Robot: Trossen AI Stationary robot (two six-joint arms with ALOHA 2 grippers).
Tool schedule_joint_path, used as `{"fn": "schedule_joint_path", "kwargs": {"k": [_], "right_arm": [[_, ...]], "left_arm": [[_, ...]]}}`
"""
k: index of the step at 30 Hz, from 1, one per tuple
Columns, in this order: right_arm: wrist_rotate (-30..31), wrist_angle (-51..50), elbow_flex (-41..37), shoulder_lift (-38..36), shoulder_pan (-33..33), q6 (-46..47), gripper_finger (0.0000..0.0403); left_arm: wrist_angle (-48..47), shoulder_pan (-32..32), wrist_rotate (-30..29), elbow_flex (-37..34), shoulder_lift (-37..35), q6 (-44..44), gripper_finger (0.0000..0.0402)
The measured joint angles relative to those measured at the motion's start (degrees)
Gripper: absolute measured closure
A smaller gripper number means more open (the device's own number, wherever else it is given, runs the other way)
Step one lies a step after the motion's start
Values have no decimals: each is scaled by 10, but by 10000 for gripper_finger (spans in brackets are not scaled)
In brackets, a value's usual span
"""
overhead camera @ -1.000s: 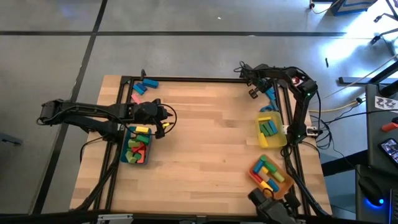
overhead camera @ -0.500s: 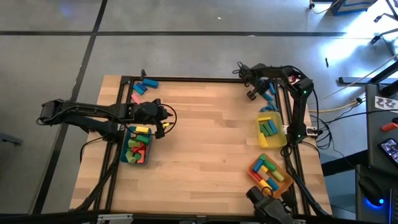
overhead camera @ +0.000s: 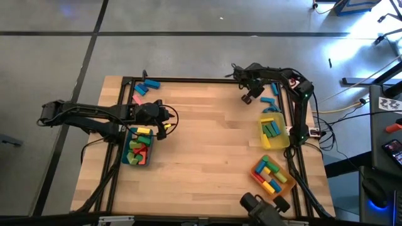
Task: Sort blocks by size
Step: Put the blue rectangular block into the yellow bin
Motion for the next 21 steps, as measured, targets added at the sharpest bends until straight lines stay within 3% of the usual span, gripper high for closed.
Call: {"fn": "schedule_joint_path", "kwargs": {"k": [9,21], "right_arm": [[15,-108,8,-45,2,-15,363],[38,-4,-60,-45,2,-176,178]], "left_arm": [[-2,0,0,0,0,0,233],[-3,0,0,0,0,1,233]]}}
